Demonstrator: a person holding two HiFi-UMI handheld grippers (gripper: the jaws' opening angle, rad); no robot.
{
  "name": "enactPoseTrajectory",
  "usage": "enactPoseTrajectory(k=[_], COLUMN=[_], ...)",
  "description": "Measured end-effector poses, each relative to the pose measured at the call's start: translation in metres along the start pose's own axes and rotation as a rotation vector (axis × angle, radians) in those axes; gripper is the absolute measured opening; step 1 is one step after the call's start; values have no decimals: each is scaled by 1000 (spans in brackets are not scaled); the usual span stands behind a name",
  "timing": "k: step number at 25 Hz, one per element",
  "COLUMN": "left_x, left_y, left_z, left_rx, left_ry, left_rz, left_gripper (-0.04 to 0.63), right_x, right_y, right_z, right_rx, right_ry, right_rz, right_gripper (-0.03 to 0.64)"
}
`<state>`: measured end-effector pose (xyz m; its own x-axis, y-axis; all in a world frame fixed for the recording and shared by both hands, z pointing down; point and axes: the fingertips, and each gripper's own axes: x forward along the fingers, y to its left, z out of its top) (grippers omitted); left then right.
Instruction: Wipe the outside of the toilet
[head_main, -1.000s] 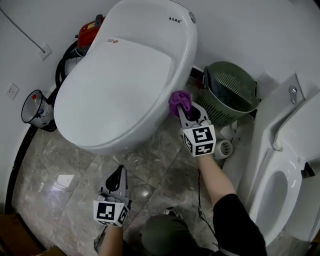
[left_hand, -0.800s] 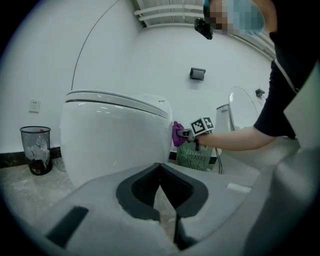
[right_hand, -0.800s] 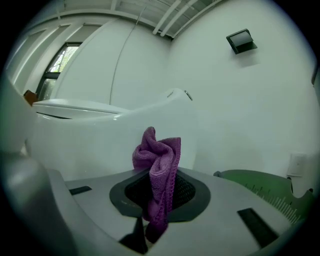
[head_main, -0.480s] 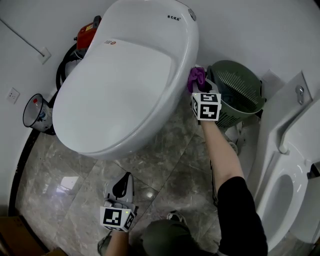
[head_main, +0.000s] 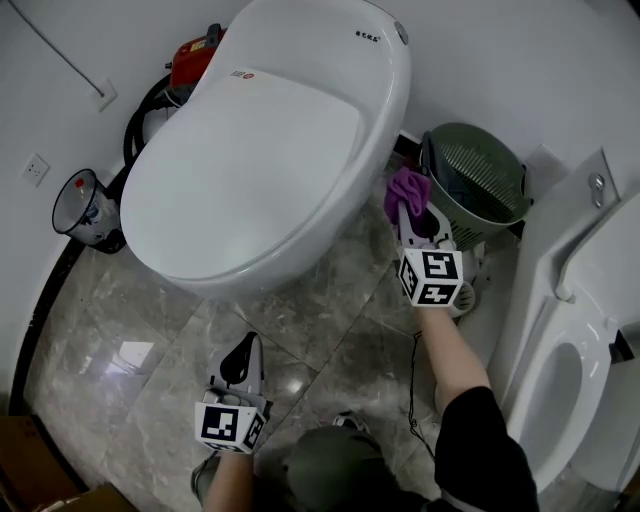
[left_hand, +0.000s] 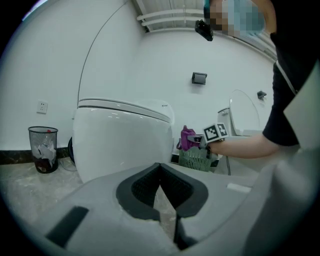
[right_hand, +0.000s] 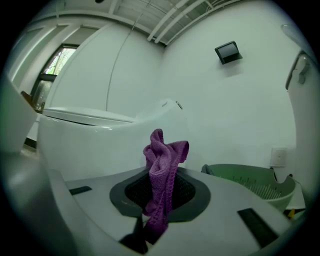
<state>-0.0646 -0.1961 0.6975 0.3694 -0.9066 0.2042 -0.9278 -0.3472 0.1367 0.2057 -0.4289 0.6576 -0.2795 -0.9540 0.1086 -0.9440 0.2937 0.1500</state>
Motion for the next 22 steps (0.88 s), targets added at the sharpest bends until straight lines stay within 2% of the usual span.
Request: enactPoseTrajectory(k=[4, 7, 11, 13, 18, 22], left_x=[-6, -11, -18, -22, -34, -41], left_y=[1, 3, 5, 9, 19, 26], left_z=[-2, -5, -7, -8, -10, -11], left_rx=[-13, -24, -21, -21, -5, -9], left_ry=[-14, -15, -25, -25, -21, -8], left_rz=[-2, -1, -8, 0, 17, 46], left_gripper=[0, 1, 1, 1, 2, 1], right_x=[-64, -104, -134, -137, -118, -98], right_y=[60, 120, 204, 239, 294, 311], right_z=[-11, -24, -37, -44, -45, -44], right_rx=[-6, -10, -50, -51, -36, -50], right_ry=[-35, -49, -72, -63, -74, -93], right_rz=[128, 258, 461, 526, 590, 597], right_gripper=[63, 63, 63, 63, 63, 63])
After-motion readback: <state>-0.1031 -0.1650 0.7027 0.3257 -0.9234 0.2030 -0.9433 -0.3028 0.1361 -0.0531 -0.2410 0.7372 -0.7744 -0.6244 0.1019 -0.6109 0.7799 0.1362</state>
